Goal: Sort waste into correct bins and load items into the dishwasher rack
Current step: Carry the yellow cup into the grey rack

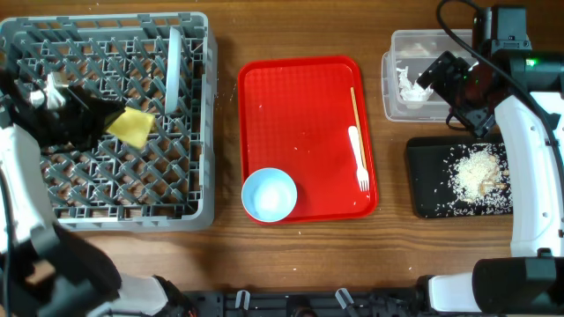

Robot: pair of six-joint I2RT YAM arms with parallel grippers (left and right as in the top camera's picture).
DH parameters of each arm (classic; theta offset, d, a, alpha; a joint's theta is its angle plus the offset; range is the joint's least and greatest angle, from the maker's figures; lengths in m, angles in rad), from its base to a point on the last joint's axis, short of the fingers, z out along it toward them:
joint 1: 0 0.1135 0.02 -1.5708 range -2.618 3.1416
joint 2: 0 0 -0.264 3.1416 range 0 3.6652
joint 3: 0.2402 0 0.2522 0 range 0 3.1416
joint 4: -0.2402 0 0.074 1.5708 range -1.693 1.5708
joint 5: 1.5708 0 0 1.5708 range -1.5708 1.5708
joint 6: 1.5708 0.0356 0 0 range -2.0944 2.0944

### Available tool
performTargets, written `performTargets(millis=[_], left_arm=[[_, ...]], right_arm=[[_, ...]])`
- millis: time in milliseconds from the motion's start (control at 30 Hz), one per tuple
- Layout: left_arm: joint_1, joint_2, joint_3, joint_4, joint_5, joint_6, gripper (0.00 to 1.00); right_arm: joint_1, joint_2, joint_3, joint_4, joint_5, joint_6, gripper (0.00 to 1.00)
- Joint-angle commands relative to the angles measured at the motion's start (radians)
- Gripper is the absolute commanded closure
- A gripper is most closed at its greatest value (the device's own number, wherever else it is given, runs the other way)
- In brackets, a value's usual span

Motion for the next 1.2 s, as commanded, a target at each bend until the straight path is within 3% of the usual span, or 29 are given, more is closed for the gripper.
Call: performTargets(millis=[0, 300, 533, 600, 667, 700, 767, 933, 1167], left_arm=[[0.066, 0.089, 0.013, 0.0, 0.15, 0.039, 0.96], [0.122, -0.016, 0.013, -0.041, 0.157, 0.14, 0.96], [0.017, -0.316, 0.013, -0.094, 0.135, 0.218, 0.94], [-0.051, -0.393, 0.013, -0.065, -0.019, 0.204, 0.85], [-0.122, -0.423, 0.013, -0.008, -0.366, 0.093, 0.91], [-0.159, -0.417, 0.013, 0.014, -0.549, 0.026, 0.96], [-0.198, -0.383, 0.013, 0.051, -0.691, -0.005, 0.96], [-0.254, -0.201, 0.013, 0.145, -0.682, -0.004, 0.96], [-0.311, -0.006, 0.013, 0.098, -0.647, -0.003, 0.96]], right_arm=[[-0.002, -0.023, 0.021, 0.003, 0.02, 0.015, 0.0], [-0.002, -0.023, 0.021, 0.003, 0.02, 0.015, 0.0], [-0.002, -0.023, 0.021, 0.003, 0.02, 0.015, 0.0], [-0.002, -0.023, 0.021, 0.003, 0.02, 0.014, 0.01], [-0.002, -0.023, 0.021, 0.003, 0.02, 0.015, 0.0], [-0.002, -0.023, 0.021, 0.003, 0.021, 0.015, 0.0], [-0.002, -0.023, 0.021, 0.003, 0.021, 0.015, 0.0], [-0.002, -0.023, 0.021, 0.003, 0.02, 0.015, 0.0], [-0.002, -0.023, 0.021, 0.003, 0.02, 0.015, 0.0]])
